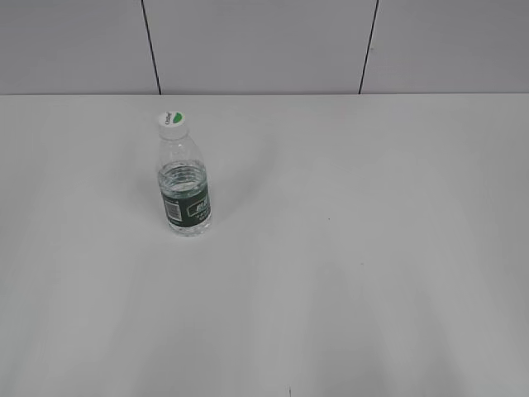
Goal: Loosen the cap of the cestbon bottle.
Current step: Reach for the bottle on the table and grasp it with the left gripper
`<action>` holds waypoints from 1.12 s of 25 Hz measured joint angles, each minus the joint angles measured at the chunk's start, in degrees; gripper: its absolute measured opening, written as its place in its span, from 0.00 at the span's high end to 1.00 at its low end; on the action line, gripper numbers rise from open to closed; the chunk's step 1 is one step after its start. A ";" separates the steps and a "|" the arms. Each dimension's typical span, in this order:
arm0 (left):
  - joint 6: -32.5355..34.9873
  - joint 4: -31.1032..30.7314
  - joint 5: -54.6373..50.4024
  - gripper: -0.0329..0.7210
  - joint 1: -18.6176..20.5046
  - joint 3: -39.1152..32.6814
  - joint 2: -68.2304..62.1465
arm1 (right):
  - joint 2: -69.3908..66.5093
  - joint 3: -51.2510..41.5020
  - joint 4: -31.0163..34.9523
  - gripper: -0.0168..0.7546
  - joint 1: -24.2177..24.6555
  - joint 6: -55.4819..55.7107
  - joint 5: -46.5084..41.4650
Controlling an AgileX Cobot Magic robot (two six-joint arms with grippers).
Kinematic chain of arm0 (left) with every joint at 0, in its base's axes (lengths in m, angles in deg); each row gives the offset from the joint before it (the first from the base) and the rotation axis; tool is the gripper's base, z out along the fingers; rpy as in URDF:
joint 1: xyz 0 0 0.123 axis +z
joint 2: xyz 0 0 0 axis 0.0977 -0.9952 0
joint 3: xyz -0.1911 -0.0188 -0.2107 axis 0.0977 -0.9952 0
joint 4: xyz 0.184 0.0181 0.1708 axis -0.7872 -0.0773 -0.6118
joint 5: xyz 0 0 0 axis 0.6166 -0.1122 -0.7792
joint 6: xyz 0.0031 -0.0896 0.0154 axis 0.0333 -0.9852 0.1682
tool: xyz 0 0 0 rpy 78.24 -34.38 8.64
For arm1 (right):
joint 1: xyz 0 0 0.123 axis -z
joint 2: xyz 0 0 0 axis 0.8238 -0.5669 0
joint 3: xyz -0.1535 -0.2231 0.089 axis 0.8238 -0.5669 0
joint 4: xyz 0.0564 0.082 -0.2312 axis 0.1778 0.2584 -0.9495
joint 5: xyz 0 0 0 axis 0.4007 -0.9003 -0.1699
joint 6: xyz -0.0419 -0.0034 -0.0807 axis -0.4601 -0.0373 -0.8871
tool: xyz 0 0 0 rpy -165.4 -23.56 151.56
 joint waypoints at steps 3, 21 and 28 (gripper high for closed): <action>0.00 0.00 0.00 0.29 0.00 0.00 0.00 | 0.00 0.00 0.00 0.23 0.00 0.00 0.00; 0.00 0.05 0.00 0.29 0.00 0.00 0.00 | 0.00 0.00 0.00 0.23 0.00 0.00 0.00; 0.00 0.05 0.06 0.29 0.00 0.00 0.00 | 0.00 0.00 0.00 0.23 0.00 0.00 0.00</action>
